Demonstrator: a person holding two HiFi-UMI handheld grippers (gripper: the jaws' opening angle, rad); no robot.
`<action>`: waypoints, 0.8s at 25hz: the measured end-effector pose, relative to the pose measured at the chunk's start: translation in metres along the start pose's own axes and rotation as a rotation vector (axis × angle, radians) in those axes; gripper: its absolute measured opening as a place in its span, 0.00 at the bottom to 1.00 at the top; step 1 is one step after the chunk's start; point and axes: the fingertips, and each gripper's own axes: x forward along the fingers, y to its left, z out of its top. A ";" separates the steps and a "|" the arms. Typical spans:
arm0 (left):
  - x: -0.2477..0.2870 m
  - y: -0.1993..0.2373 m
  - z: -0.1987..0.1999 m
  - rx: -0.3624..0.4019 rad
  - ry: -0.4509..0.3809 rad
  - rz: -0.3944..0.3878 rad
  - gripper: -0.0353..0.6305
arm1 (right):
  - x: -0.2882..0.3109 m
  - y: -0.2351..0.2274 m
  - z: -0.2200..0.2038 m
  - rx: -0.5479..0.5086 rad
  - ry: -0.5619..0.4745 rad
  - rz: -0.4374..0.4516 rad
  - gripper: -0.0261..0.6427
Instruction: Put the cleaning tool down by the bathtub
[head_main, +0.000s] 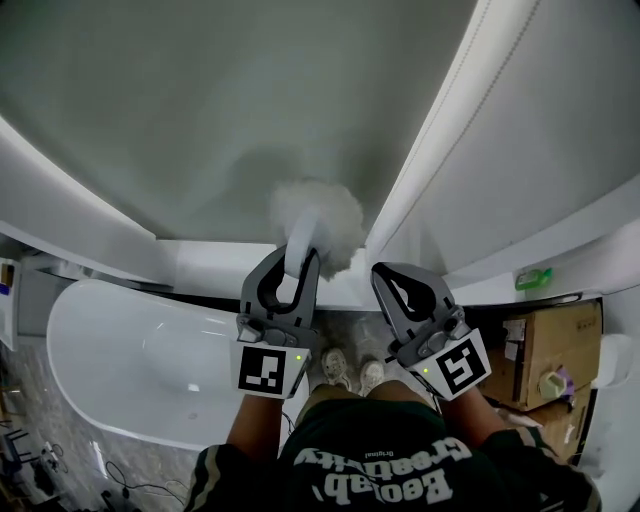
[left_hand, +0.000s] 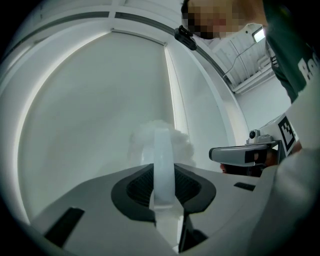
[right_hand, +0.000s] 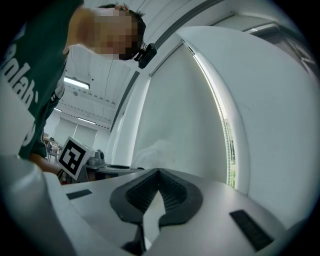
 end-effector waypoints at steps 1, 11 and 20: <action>0.000 0.001 -0.002 -0.005 0.003 0.003 0.20 | 0.001 -0.002 -0.002 0.004 0.003 -0.002 0.06; 0.000 -0.001 -0.006 0.037 0.036 0.072 0.20 | 0.005 -0.008 -0.006 0.031 -0.022 0.055 0.06; -0.013 -0.003 -0.004 0.121 0.088 0.167 0.20 | 0.015 -0.006 -0.002 0.057 -0.065 0.130 0.06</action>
